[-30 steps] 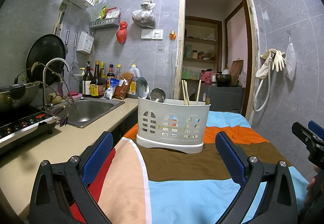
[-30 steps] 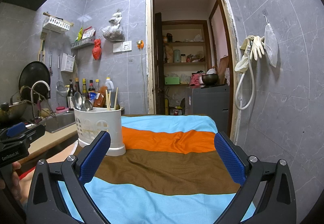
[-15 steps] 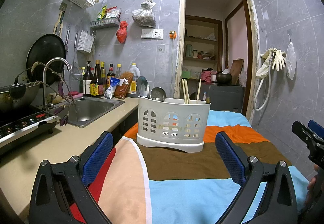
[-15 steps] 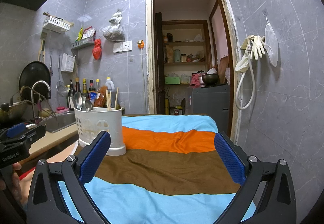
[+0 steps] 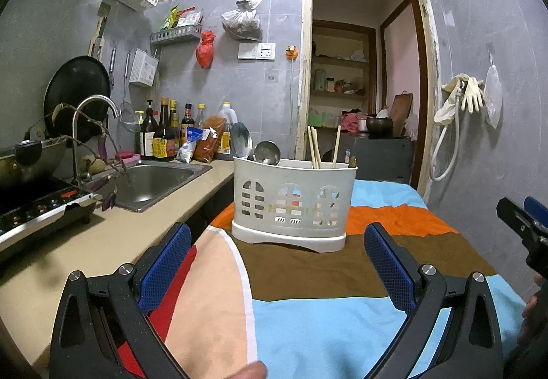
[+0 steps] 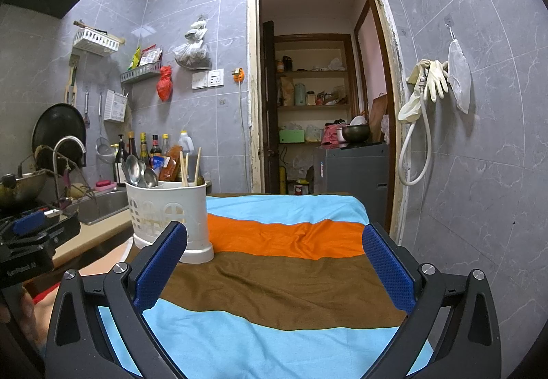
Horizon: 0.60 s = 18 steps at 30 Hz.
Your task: Organize utensils
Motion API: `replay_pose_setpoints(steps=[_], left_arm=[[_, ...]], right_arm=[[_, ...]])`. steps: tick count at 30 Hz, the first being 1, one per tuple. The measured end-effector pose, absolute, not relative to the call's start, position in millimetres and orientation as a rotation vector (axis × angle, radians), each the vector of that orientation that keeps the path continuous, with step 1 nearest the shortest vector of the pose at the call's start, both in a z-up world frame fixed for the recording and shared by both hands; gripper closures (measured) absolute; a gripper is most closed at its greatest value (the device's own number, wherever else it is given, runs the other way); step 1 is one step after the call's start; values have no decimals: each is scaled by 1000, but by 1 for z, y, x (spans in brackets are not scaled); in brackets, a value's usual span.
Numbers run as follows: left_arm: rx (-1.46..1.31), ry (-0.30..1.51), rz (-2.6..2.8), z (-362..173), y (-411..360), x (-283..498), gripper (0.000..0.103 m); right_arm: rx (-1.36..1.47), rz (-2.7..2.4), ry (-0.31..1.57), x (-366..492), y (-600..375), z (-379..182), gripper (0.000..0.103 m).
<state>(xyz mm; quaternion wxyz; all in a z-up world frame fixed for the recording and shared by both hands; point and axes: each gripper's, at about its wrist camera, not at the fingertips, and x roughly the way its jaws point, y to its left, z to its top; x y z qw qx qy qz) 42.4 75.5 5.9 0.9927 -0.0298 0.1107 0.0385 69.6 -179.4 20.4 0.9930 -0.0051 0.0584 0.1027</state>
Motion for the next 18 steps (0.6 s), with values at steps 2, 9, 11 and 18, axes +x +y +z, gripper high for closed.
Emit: replay_pose_setpoints(steps=[2, 9, 11, 18], left_arm=[[-42, 225, 91, 4, 73, 45, 4], [-35, 223, 119, 2, 74, 49, 4], [-35, 223, 120, 1, 74, 49, 4], [-26, 219, 122, 2, 72, 48, 4]], right_arm=[[-11, 206, 116, 69, -179, 20, 0], [-11, 206, 117, 70, -180, 20, 0], [-11, 206, 117, 70, -180, 20, 0], [-10, 206, 117, 69, -179, 21, 0]])
